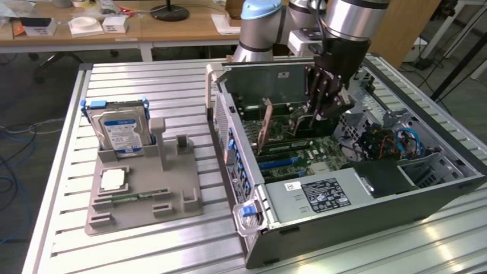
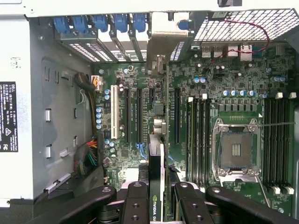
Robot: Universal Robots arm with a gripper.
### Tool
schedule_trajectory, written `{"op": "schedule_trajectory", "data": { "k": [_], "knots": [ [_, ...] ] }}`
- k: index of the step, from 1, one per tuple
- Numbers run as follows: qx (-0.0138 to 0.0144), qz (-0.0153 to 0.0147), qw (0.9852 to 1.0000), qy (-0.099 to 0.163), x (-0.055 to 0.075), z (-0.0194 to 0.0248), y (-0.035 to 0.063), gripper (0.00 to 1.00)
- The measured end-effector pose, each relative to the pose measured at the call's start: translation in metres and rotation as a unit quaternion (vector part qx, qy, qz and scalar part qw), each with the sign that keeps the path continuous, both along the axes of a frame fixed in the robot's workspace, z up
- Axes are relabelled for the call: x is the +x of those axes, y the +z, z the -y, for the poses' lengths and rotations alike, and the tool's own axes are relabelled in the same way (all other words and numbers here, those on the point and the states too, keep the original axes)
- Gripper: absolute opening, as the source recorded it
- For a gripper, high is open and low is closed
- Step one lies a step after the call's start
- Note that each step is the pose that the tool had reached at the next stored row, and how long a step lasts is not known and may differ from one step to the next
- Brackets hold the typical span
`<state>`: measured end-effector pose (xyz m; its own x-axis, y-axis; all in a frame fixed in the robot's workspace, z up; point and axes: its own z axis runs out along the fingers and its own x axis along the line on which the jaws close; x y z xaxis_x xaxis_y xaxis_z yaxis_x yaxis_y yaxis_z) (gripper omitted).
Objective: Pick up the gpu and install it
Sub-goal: 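Insert the gpu into the slot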
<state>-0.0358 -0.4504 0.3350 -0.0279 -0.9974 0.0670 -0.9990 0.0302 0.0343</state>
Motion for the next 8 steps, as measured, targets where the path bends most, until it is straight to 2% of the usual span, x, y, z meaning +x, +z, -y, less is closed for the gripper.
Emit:
{"op": "schedule_trajectory", "data": {
  "k": [8],
  "knots": [
    [-0.0025,0.0000,1.0000,0.000,0.0000,-0.0020,-0.0044,0.26]
  ]
}}
